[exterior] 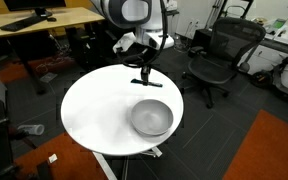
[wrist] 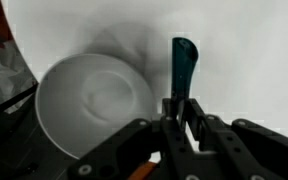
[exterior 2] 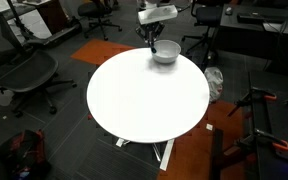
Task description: Put the green marker inside the grey bowl
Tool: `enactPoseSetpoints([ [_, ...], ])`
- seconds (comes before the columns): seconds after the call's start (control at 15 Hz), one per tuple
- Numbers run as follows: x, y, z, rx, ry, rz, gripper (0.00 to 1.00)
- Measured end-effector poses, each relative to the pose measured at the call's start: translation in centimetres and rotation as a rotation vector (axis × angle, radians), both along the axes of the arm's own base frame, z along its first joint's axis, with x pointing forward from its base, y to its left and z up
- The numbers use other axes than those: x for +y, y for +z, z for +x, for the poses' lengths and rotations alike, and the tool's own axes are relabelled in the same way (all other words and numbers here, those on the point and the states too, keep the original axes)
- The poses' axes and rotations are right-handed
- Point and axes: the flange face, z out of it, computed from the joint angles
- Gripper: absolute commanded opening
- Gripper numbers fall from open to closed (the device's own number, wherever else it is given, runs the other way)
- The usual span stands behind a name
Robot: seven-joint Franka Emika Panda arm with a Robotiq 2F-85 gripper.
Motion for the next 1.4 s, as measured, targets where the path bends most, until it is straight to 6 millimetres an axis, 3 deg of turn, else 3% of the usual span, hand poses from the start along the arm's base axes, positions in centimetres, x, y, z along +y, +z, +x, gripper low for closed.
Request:
enactPoseSetpoints([
  [0.27, -3.9, 0.1, -4.7, 0.006, -0.06, -0.018, 0.05],
  [0.47, -5.6, -0.5, -6.8, -0.02, -0.08, -0.044, 0.05],
  [0.73, -6.9, -1.9, -8.1, -0.065, -0.105, -0.08, 0.05],
  [1.07, -7.0, -2.9, -8.5, -0.101, -0.125, -0.094, 0.05],
  [1.13, -7.1, -2.9, -8.5, -0.104, -0.13, -0.095, 0.44],
  [1.27, -7.1, -3.0, -8.5, -0.105, -0.145, -0.095, 0.51],
  [1.4, -7.1, -3.0, -8.5, -0.106, -0.159, -0.095, 0.66],
])
